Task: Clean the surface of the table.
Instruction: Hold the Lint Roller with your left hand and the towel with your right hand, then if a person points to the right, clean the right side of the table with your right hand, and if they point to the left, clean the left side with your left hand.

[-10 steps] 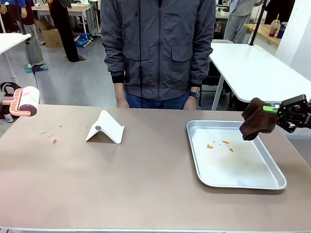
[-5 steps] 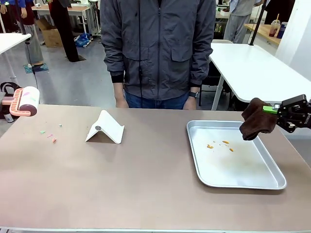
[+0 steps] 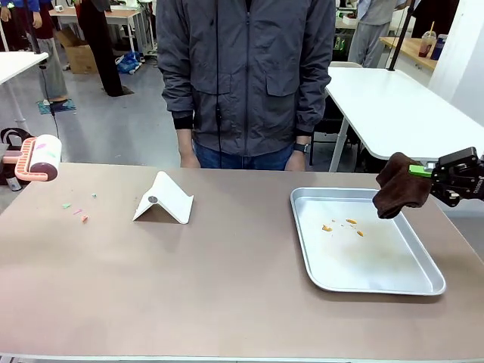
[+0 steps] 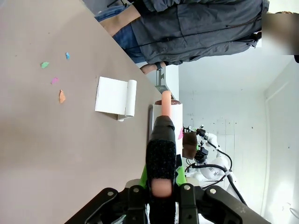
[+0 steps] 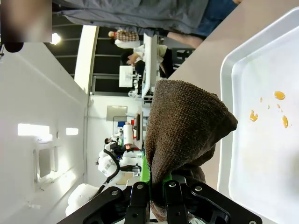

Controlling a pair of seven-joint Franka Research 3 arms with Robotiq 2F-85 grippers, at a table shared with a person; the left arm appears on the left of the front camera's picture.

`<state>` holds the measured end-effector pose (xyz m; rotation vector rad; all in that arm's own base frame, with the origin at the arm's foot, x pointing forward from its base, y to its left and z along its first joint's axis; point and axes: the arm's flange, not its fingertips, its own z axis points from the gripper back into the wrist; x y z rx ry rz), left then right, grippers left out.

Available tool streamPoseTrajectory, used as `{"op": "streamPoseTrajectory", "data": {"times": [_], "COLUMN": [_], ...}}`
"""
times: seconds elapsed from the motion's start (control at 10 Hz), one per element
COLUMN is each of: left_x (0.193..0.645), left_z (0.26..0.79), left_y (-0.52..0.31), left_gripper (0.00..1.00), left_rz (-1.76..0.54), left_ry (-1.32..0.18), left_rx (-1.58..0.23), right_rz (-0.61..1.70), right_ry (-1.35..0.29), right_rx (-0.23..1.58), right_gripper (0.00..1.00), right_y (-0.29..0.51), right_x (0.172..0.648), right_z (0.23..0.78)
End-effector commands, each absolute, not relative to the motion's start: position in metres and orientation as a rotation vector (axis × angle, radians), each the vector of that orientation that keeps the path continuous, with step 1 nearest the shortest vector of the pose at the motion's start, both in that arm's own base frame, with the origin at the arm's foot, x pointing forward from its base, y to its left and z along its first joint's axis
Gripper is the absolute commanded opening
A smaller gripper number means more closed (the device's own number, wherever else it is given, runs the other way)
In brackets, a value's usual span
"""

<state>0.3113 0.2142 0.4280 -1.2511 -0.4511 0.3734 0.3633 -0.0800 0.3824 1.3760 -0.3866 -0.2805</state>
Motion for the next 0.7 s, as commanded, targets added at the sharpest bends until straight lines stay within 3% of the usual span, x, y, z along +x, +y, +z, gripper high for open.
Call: {"op": "streamPoseTrajectory", "data": {"times": [0.0,0.6], "left_x": [0.3098,0.3098], "left_z": [0.4297,0.4297], "left_y": [0.2159,0.2159], "left_gripper": [0.00,0.00], "left_rz": [0.349,0.349], "left_ry": [-0.452,-0.452], "left_rx": [-1.259,-1.259], "right_rz": [-0.291,-0.291], "right_ry": [-0.395,-0.395], "right_rx": [1.376,1.376], "right_gripper": [0.00,0.00], "right_y": [-0.0770,-0.0770], "right_x": [0.3654,0.3654], "right_z": [0.3876,0.3876]}}
